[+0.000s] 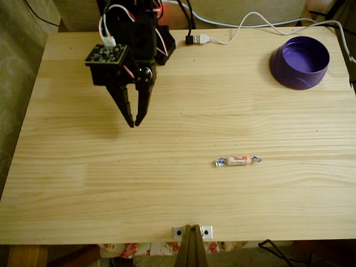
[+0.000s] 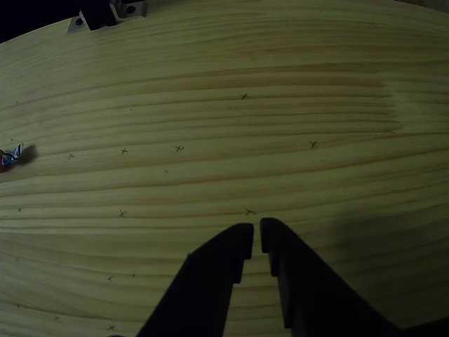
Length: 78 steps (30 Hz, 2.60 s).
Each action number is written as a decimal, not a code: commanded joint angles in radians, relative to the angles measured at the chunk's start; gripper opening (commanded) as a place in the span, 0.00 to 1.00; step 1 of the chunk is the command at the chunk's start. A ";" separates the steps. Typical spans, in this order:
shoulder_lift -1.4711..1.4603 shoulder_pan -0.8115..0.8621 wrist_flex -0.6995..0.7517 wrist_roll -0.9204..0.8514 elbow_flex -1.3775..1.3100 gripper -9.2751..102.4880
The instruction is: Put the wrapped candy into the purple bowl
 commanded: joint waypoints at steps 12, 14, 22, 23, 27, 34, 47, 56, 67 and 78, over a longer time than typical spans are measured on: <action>0.008 0.002 -0.002 -0.002 -0.044 0.08; 0.008 0.002 -0.002 -0.002 -0.044 0.08; 0.008 -0.002 -0.002 -0.005 -0.044 0.08; 0.008 -0.002 -0.002 -0.005 -0.044 0.08; 0.008 -0.003 -0.005 0.000 -0.044 0.08; 0.008 0.054 -0.008 0.066 -0.044 0.12; 0.008 0.060 -0.008 0.069 -0.044 0.08; 0.009 0.034 -0.051 -0.350 -0.044 0.09; -0.017 -0.038 0.074 -0.540 -0.230 0.10; -0.614 -0.072 0.006 -0.620 -0.572 0.17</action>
